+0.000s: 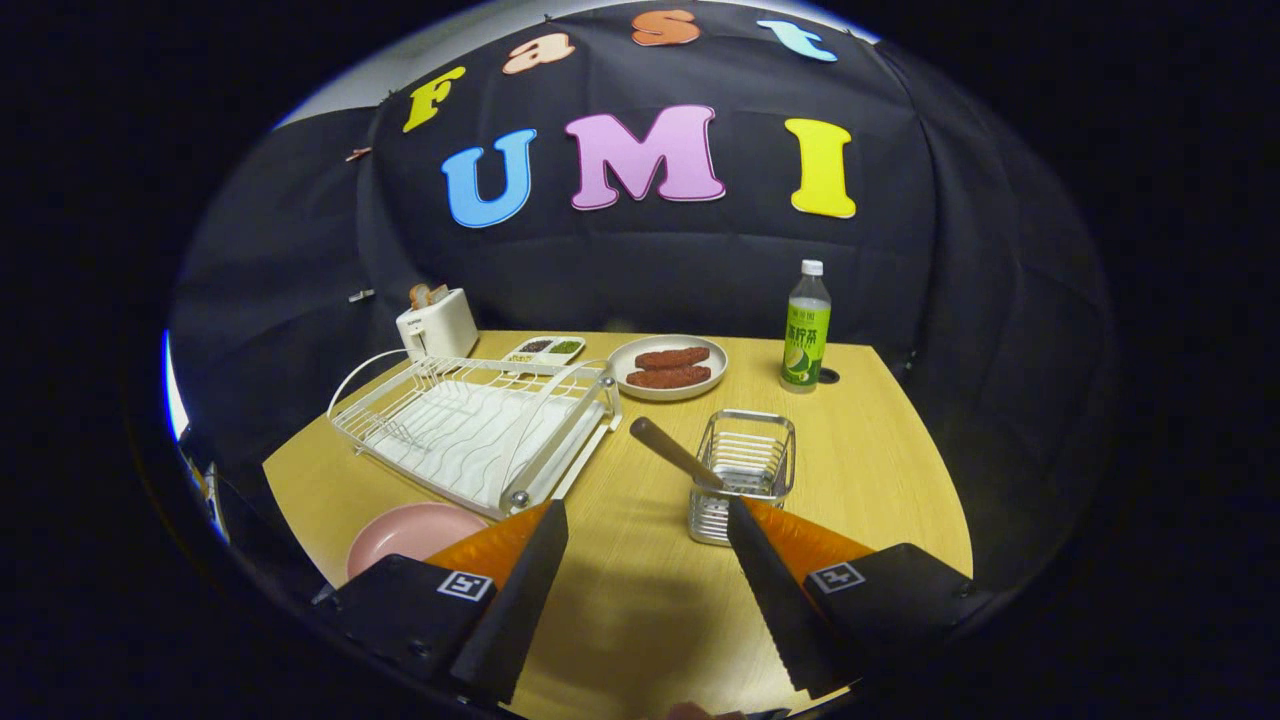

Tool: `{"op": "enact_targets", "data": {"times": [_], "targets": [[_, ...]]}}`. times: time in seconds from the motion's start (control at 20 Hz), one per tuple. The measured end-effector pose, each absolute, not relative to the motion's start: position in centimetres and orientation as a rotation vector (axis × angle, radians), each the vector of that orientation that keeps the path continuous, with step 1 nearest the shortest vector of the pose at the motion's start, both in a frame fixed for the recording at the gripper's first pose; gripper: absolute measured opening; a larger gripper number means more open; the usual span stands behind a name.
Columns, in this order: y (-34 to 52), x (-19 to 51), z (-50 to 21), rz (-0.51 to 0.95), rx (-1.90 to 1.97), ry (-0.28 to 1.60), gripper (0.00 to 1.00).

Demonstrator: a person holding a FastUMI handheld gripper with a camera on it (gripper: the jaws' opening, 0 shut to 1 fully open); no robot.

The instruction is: Take the plate from the dish rack, then take the spoon from the basket and place it into the plate.

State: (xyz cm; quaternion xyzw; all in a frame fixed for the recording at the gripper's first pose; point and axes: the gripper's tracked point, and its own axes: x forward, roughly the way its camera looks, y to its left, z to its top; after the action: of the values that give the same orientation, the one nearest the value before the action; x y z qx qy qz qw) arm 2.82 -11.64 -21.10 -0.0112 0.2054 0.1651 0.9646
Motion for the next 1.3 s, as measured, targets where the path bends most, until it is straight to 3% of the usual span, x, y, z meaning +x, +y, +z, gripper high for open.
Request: {"op": "enact_targets", "data": {"times": [0.4, 0.5, 0.55, 0.7, 0.85, 1.05, 1.3], "targets": [[-10.7, 8.7, -20.6, 0.291, -0.145, 0.279, 0.98], [-10.2, 9.7, -21.4, 0.291, -0.152, 0.291, 0.93], [-10.2, 10.3, -22.0, 0.283, -0.159, 0.301, 0.84], [-10.2, 11.3, -22.1, 0.273, -0.171, 0.292, 0.73], [-10.1, 11.4, -23.1, 0.278, -0.184, 0.320, 0.50], [-10.2, 11.6, -23.4, 0.262, -0.186, 0.338, 0.36], [-11.1, 12.2, -22.0, 0.245, -0.251, 0.299, 0.26]]}}
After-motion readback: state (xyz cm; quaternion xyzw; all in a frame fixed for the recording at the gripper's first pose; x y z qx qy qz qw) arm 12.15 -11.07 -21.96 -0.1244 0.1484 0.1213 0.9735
